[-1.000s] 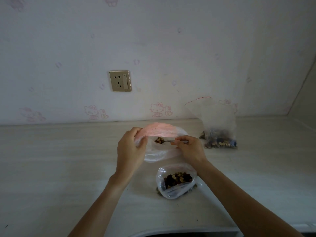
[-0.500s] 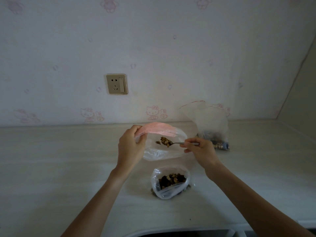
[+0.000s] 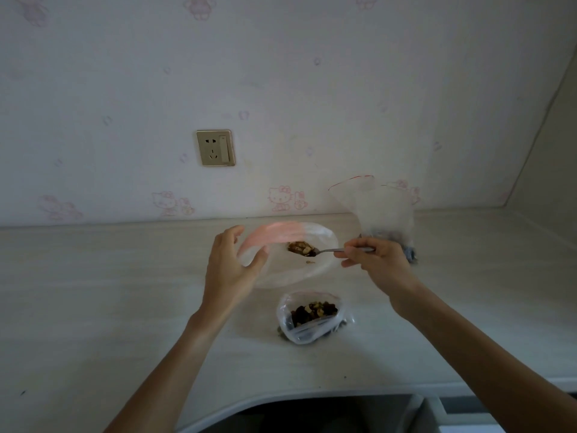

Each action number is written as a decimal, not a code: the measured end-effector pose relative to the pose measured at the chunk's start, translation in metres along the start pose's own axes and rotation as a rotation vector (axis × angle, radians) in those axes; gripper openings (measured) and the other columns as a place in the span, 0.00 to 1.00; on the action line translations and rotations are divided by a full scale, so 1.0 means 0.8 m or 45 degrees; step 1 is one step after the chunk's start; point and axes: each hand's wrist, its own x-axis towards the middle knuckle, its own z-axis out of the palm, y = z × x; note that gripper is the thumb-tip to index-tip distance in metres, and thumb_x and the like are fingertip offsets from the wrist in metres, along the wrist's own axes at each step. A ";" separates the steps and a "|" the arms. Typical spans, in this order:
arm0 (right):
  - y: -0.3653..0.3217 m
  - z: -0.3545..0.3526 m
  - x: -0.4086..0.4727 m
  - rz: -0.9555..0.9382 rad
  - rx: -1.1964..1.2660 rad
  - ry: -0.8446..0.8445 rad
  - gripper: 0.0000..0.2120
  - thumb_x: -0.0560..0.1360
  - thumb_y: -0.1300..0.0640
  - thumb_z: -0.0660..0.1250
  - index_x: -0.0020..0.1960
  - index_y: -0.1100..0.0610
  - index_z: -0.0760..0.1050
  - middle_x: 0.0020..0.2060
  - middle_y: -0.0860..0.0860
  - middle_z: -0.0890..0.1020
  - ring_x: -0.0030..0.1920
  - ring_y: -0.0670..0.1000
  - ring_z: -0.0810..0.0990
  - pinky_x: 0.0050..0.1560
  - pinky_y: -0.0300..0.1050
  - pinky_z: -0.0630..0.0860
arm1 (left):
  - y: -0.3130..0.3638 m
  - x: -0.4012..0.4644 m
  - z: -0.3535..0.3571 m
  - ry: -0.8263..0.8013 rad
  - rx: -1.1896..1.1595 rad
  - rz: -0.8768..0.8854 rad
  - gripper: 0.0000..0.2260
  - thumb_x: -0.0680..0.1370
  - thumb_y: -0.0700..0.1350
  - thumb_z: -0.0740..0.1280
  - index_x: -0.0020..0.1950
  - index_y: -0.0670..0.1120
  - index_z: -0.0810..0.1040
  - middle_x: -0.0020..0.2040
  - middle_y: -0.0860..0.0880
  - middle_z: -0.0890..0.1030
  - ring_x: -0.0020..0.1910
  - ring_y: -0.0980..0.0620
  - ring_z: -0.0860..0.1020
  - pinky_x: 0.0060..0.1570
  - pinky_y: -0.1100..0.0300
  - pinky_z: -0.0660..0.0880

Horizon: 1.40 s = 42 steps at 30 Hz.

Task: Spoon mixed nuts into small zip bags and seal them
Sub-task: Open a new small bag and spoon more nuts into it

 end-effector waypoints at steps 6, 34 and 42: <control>-0.011 -0.020 -0.032 -0.051 0.014 -0.044 0.02 0.79 0.59 0.71 0.49 0.56 0.82 0.43 0.48 0.89 0.43 0.46 0.87 0.49 0.43 0.72 | -0.001 -0.048 -0.013 0.135 0.026 0.193 0.17 0.76 0.52 0.74 0.62 0.52 0.76 0.60 0.57 0.76 0.60 0.59 0.74 0.53 0.71 0.68; -0.023 -0.037 -0.115 -1.024 -0.909 -0.190 0.11 0.81 0.53 0.65 0.58 0.53 0.84 0.49 0.44 0.85 0.48 0.46 0.84 0.49 0.41 0.80 | 0.028 -0.081 0.003 -0.511 -0.261 -0.334 0.09 0.81 0.50 0.71 0.43 0.49 0.85 0.34 0.53 0.85 0.32 0.58 0.82 0.42 0.60 0.76; -0.002 -0.035 -0.067 -0.275 -0.089 -0.043 0.03 0.80 0.60 0.69 0.52 0.57 0.81 0.43 0.48 0.89 0.46 0.47 0.88 0.44 0.42 0.83 | 0.010 -0.072 -0.007 -0.378 -0.083 -0.316 0.15 0.78 0.61 0.71 0.41 0.51 0.83 0.35 0.55 0.84 0.34 0.61 0.80 0.33 0.72 0.70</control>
